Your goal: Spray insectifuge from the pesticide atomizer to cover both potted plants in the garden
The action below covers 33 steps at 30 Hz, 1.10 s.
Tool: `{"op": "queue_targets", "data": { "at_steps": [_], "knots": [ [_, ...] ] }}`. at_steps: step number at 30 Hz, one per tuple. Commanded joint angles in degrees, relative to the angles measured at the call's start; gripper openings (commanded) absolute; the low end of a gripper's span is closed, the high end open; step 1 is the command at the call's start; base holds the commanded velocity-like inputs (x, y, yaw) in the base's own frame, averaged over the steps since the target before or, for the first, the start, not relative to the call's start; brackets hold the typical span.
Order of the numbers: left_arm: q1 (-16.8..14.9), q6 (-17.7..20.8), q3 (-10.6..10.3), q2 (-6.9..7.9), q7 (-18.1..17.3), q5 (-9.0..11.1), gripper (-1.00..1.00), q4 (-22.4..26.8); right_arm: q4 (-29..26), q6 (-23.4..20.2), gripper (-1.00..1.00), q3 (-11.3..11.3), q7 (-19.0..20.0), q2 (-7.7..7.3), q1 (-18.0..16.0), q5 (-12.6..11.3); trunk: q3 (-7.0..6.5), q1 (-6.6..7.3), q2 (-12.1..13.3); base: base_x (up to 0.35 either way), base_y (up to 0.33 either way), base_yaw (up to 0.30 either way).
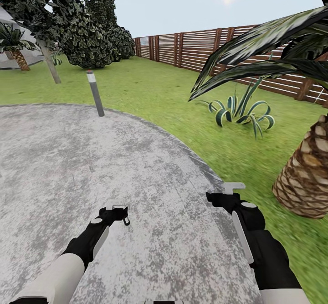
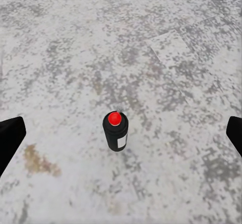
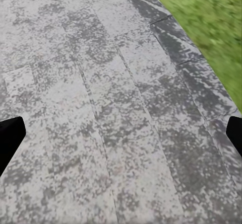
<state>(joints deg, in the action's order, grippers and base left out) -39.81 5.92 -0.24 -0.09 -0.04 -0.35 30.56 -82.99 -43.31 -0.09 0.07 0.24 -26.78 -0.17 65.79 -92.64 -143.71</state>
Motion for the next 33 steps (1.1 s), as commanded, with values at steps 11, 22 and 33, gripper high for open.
{"op": "queue_targets", "data": {
  "at_steps": [11, 22, 33],
  "knots": [
    [0.1, 0.3, 0.0, 0.00, 0.2, -0.2, 1.00, 0.1, 0.1, -0.1, 1.00, -0.1, -0.1, 0.02, 0.0, 0.0, 0.05, 0.01, 0.0, 0.000, 0.000, 0.000],
    [-0.1, -1.9, 0.3, 0.11, 0.2, 0.0, 1.00, -0.5, 0.1, -0.5, 1.00, -0.1, -0.4, 0.07, -0.3, 0.6, 0.05, 0.01, 0.0, 0.000, 0.000, 0.000],
    [-0.2, -9.1, 0.1, 0.14, 0.3, -0.1, 1.00, -0.3, -0.2, -5.3, 1.00, -0.1, 0.0, -0.03, -4.7, 0.0, 0.05, 0.01, 0.0, 0.000, 0.000, 0.000]
  ]
}}
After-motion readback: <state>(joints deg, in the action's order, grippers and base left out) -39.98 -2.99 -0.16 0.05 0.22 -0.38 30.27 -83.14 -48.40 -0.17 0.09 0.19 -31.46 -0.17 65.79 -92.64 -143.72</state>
